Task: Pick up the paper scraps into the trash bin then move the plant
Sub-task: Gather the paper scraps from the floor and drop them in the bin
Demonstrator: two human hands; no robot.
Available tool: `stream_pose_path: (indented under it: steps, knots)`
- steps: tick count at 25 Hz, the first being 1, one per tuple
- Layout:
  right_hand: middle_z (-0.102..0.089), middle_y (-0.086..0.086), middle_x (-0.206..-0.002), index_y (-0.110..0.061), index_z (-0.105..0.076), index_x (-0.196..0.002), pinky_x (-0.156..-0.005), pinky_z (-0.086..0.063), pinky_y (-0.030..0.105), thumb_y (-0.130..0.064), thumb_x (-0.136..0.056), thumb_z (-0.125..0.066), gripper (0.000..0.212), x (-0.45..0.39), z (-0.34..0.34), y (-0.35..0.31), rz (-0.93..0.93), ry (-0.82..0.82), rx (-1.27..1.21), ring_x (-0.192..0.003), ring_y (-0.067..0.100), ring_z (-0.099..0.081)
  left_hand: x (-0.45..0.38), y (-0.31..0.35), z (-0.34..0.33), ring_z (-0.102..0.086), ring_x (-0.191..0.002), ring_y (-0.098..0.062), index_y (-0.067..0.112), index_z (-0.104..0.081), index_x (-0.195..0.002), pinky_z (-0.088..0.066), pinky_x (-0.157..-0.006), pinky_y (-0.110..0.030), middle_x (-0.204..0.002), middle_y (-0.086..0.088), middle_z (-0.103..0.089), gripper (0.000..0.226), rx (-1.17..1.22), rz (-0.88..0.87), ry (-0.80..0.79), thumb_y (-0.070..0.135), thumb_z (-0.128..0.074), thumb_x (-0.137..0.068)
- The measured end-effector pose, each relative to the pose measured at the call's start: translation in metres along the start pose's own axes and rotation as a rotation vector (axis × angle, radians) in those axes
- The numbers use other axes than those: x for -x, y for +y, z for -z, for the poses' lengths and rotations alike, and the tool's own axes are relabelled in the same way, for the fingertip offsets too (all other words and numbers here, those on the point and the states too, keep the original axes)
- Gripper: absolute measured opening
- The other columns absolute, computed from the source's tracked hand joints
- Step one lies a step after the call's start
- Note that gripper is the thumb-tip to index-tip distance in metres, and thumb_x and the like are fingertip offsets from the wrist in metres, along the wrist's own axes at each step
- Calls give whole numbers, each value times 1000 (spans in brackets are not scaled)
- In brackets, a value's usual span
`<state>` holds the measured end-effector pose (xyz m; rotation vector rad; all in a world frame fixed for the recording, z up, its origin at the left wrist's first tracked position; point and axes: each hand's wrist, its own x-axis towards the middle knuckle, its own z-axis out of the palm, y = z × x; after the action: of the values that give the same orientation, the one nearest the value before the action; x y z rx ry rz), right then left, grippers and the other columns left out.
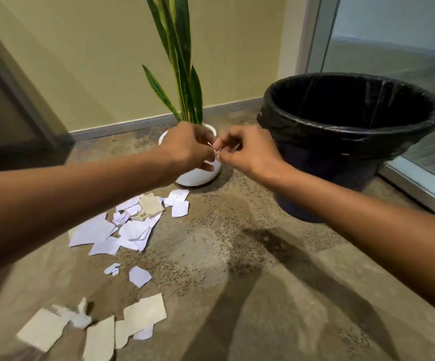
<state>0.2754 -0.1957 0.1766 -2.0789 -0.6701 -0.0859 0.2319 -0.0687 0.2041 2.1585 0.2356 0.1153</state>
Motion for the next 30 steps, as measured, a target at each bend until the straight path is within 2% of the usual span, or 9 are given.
stream_pose_path:
  steps: [5, 9, 12, 15, 17, 20, 24, 27, 30]
  knots:
    - [-65, 0, -69, -18, -73, -80, -62, -46, 22, -6, -76, -70, 13, 33, -92, -3, -10, -377, 61, -61, 7, -55, 50, -101, 32, -61, -62, -17, -2, -68, -96, -58, -57, -18, -73, -11, -62, 17, -149, 129, -78, -8, -60, -82]
    - [-60, -5, -75, -20, -71, -87, -63, -40, 21, -17, -78, -71, 9, 71, -157, 2, 29, -693, 190, -73, 13, -56, 89, -174, 57, -61, -76, -14, 19, -68, -104, -44, -64, -12, -92, -4, -68, 26, -619, 70, -402, 18, -72, -78]
    - [-66, 7, -98, -14, -66, -103, -70, -47, 29, -29, -83, -69, 25, 96, -193, 9, 54, -789, 307, -90, 26, -61, 117, -221, 65, -58, -90, -14, 26, -60, -114, -44, -74, -22, -105, 1, -57, 47, -858, 57, -549, 42, -75, -72]
    - [-50, 13, -124, -11, -55, -121, -90, -47, 39, -44, -83, -67, 51, 116, -216, 19, 186, -918, 492, -115, 32, -49, 143, -256, 61, -50, -107, -19, 25, -49, -122, -44, -86, -29, -115, 1, -45, 72, -899, 104, -607, 55, -75, -63]
    - [-41, 11, -130, -12, -48, -129, -98, -43, 42, -49, -79, -68, 65, 125, -225, 22, 242, -963, 545, -121, 31, -40, 155, -269, 53, -46, -112, -20, 28, -39, -131, -42, -87, -30, -122, 1, -40, 82, -975, 103, -607, 53, -74, -61]
    - [-43, 8, -130, -19, -43, -134, -99, -41, 44, -47, -73, -75, 75, 125, -234, 25, 241, -964, 548, -122, 29, -41, 159, -277, 46, -48, -107, -20, 25, -44, -125, -45, -87, -35, -115, 1, -39, 74, -904, 138, -550, 41, -74, -60]
    - [-63, 7, -116, -20, -56, -113, -86, -45, 37, -40, -69, -80, 54, 117, -235, 30, 126, -985, 454, -111, 30, -54, 153, -278, 47, -54, -99, -22, 19, -57, -109, -45, -80, -33, -100, 4, -37, 47, -794, 183, -583, 32, -74, -67]
    - [-64, 10, -106, -15, -61, -97, -75, -42, 33, -38, -71, -79, 39, 116, -232, 35, 160, -991, 454, -105, 31, -57, 153, -276, 44, -55, -101, -19, 19, -59, -106, -45, -78, -34, -104, 3, -45, 41, -806, 168, -592, 30, -72, -68]
    - [-57, 10, -119, -20, -55, -123, -86, -44, 35, -34, -75, -76, 54, 117, -228, 36, 237, -1026, 447, -113, 29, -52, 152, -274, 45, -56, -100, -22, 15, -54, -109, -44, -80, -37, -108, -1, -52, 43, -786, 148, -555, 24, -69, -70]
